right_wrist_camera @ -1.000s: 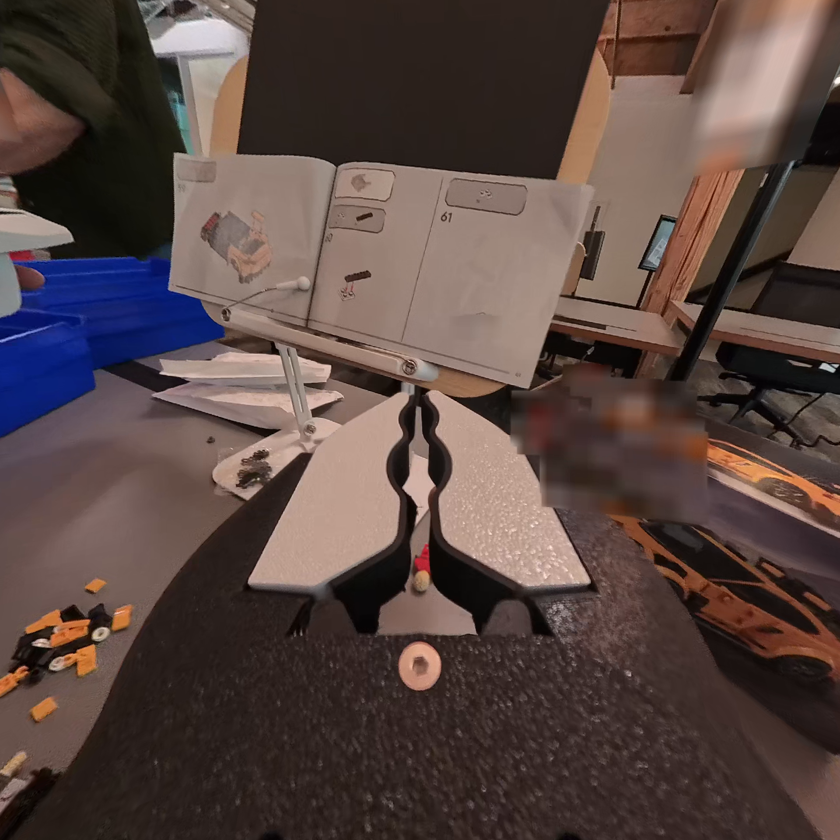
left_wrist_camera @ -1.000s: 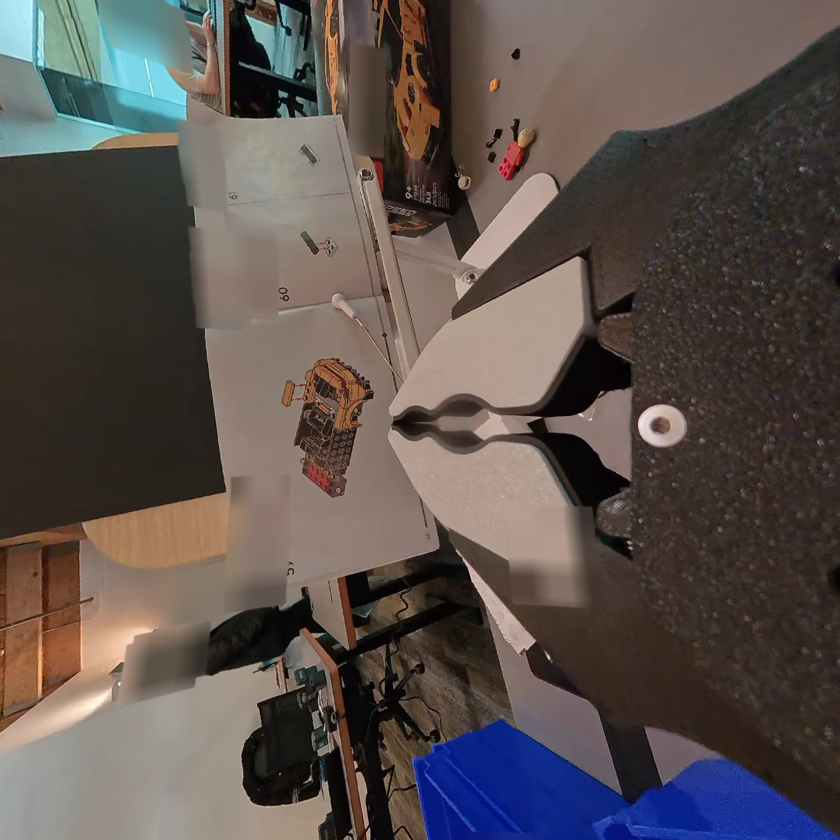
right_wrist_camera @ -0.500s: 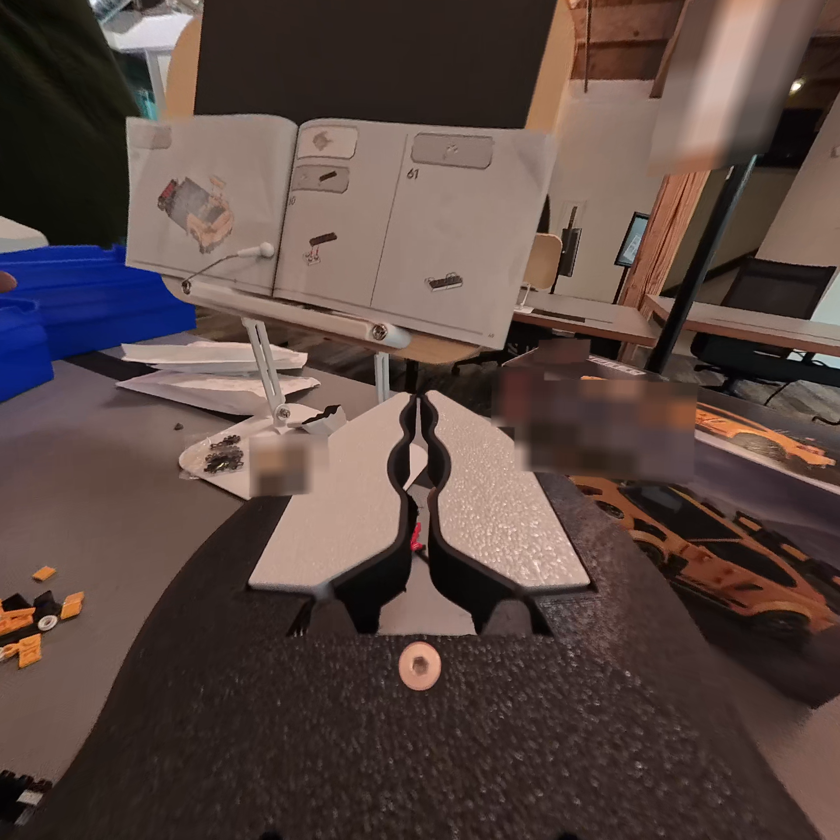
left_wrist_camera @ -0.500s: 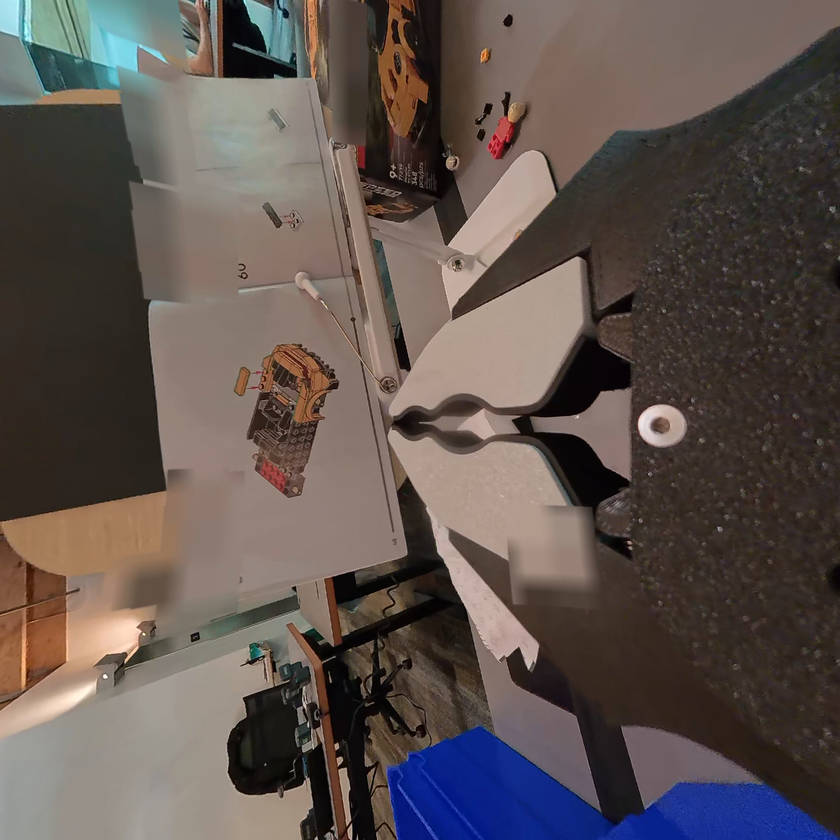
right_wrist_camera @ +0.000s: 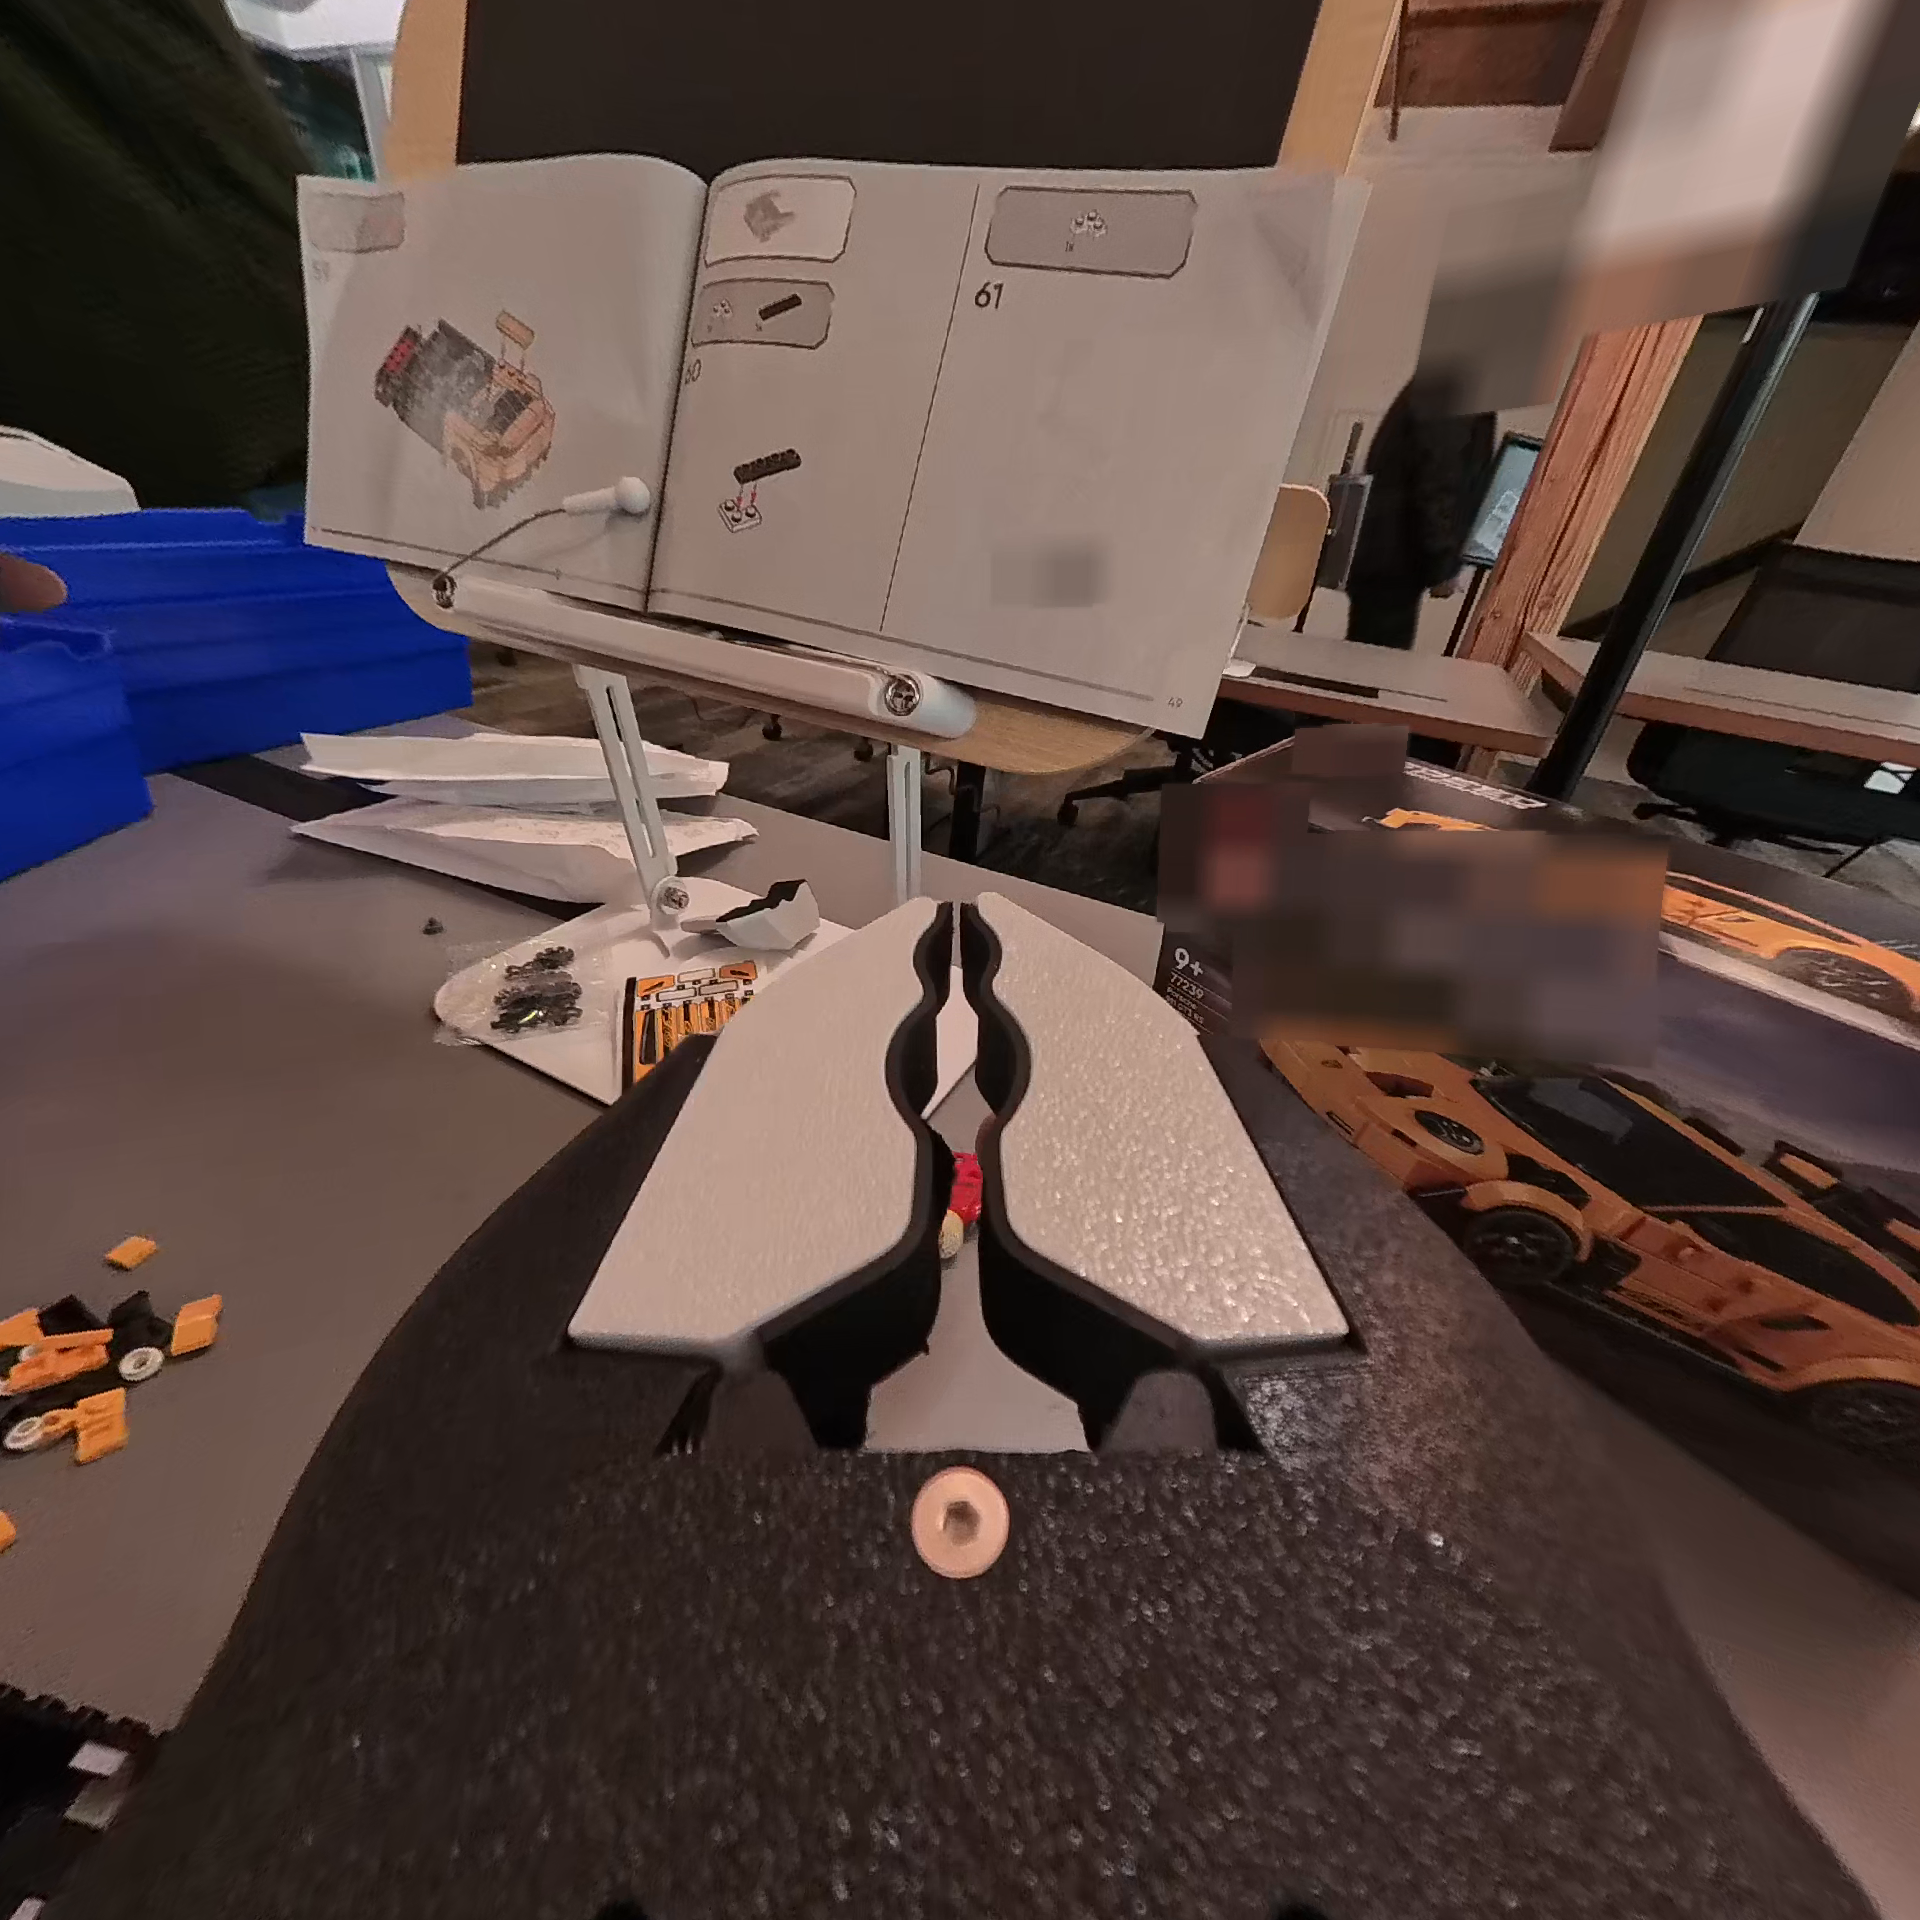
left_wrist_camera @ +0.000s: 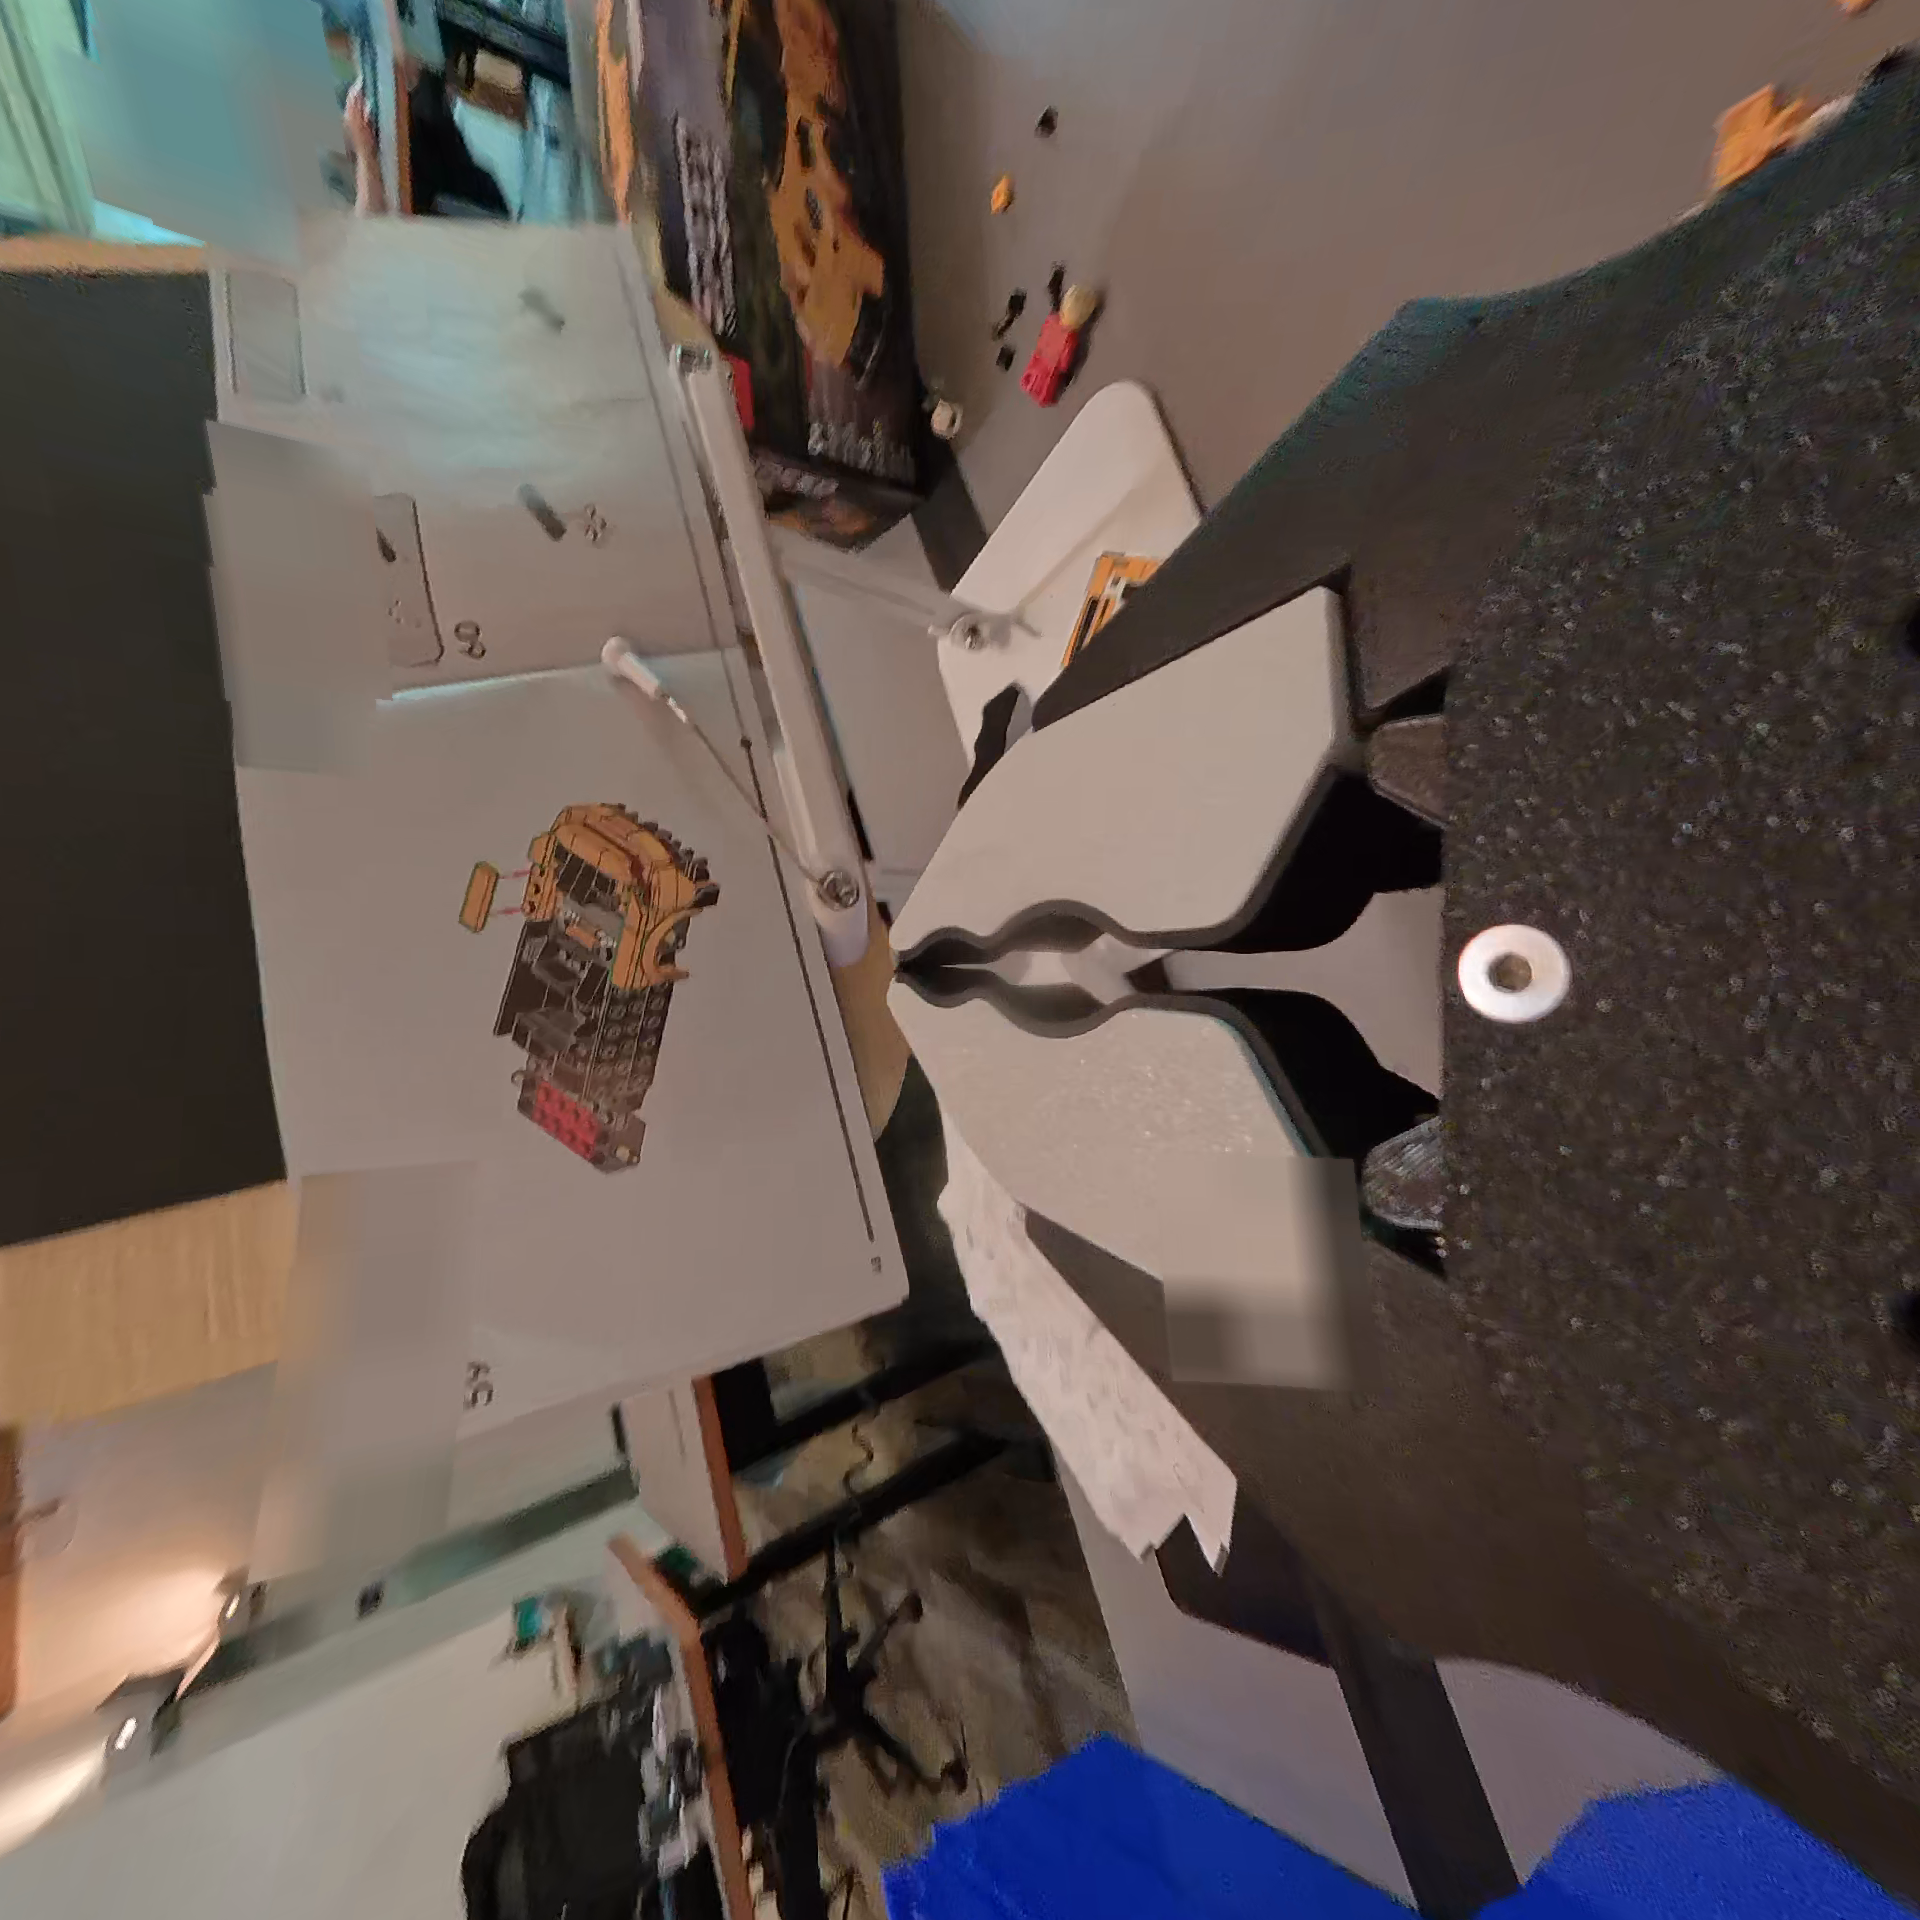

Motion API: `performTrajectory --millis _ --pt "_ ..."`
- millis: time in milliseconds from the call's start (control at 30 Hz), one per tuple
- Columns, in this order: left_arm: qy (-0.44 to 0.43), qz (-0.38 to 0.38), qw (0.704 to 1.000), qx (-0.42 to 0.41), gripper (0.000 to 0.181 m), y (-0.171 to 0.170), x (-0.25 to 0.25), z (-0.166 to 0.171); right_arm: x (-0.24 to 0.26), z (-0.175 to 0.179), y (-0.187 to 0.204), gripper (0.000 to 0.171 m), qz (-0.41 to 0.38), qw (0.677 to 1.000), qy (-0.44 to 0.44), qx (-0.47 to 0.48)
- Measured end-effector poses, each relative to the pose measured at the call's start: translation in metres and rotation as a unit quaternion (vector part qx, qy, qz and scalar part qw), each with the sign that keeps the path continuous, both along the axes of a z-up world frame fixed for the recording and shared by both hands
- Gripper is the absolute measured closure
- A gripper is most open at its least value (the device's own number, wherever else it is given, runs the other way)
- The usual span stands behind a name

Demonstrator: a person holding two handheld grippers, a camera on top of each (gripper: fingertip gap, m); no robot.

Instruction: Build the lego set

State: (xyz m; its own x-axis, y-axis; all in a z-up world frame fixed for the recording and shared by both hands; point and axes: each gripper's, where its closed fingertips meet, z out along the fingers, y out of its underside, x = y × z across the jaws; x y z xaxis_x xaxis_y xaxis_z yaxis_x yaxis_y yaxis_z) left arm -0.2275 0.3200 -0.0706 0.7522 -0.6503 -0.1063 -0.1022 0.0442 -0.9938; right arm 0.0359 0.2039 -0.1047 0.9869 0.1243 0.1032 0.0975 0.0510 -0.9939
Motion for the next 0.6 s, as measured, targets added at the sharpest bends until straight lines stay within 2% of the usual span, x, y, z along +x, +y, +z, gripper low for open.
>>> performTrajectory --millis 133,267,467,533,600 --pt "0.081 -0.145 0.984 -0.072 0.181 -0.028 0.021 -0.018 -0.004 0.001 -0.001 0.169 0.007 1.000 0.001 -0.001" --pt "0.222 -0.276 0.922 -0.158 0.181 -0.074 0.028 -0.070 -0.006 0.002 -0.002 0.169 0.010 1.000 -0.009 -0.003" --pt "0.363 -0.360 0.828 -0.231 0.160 -0.116 0.036 -0.152 -0.003 0.001 -0.002 0.169 0.016 1.000 -0.008 -0.006" --pt "0.388 -0.369 0.809 -0.241 0.159 -0.120 0.034 -0.169 -0.003 -0.001 -0.001 0.169 0.019 1.000 -0.005 -0.010" --pt "0.390 -0.374 0.804 -0.249 0.159 -0.121 0.033 -0.175 -0.004 -0.002 -0.001 0.169 0.023 1.000 -0.004 -0.013"
